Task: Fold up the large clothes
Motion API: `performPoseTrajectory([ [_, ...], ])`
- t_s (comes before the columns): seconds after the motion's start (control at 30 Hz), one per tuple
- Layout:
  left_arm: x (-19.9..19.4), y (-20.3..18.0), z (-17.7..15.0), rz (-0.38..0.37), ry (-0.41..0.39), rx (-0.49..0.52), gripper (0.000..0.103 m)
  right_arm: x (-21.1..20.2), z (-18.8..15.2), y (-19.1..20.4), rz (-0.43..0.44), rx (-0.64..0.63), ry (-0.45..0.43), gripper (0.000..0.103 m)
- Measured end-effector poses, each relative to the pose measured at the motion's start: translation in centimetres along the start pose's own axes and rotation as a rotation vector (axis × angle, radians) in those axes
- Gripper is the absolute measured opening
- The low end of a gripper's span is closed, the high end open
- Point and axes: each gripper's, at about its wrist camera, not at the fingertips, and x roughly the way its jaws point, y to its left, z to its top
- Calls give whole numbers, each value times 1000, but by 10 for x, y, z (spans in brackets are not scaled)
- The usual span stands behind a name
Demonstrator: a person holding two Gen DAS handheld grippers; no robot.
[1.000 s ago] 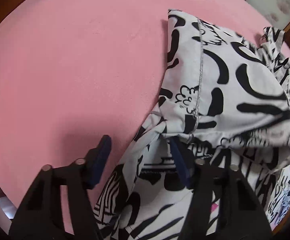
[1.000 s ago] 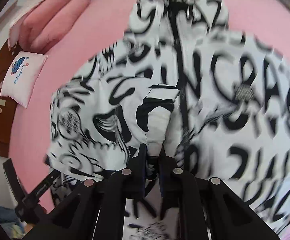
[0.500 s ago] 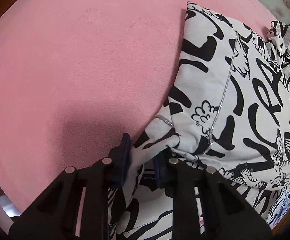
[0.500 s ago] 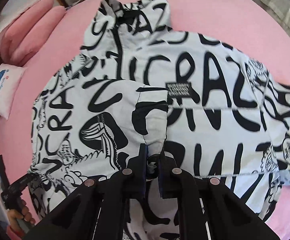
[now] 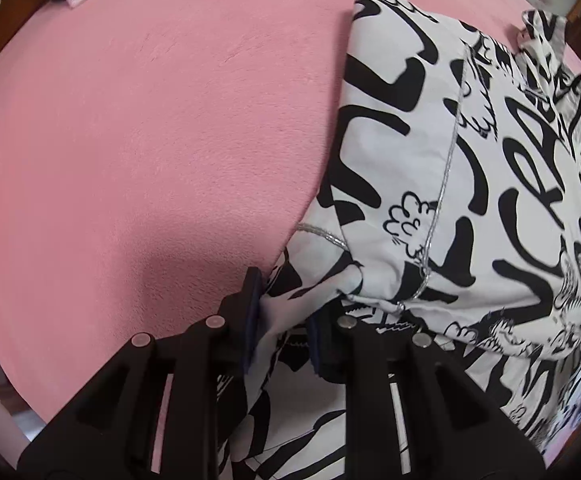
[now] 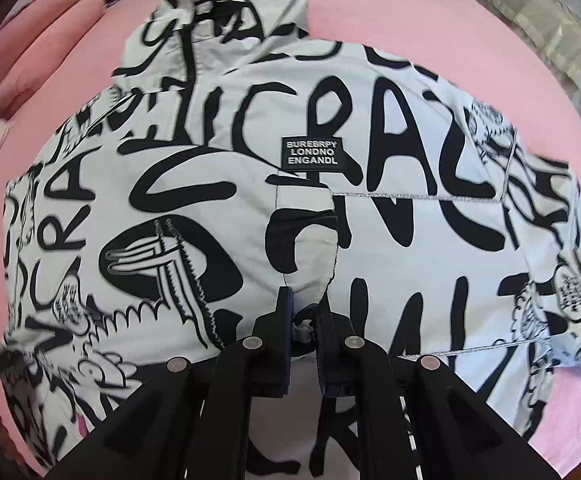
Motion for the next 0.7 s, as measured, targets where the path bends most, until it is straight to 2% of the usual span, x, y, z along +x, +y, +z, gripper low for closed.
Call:
performPoseTrajectory([
  [0.13, -3, 2, 1, -2, 1, 21, 18, 5, 1, -4, 40, -24, -19, 14],
  [0.23, -6, 9, 6, -30, 9, 25, 18, -2, 1, -16, 54, -4, -16, 36],
  [0.27, -3, 8, 8, -39, 13, 29, 18, -6, 0, -23, 46, 8, -22, 50],
  [0.3, 2, 4, 11, -43, 16, 36, 18, -9, 1, -27, 26, 26, -29, 56],
  [0.43, -10, 1, 14, -5, 46, 82, 18, -32, -8, -51, -38, 113, -36, 56],
  [0.53, -35, -1, 10, -9, 30, 122, 18, -53, -19, -57, -17, 160, -34, 56],
  [0.57, -45, -2, 8, -30, 20, 138, 18, -58, -22, -58, -6, 171, -35, 55],
  [0.63, -67, -6, 6, -91, -3, 171, 18, -71, -29, -52, 41, 187, -47, 46],
  [0.7, -85, -15, 4, -198, -14, 226, 18, -79, -32, -38, 101, 199, -54, 31],
])
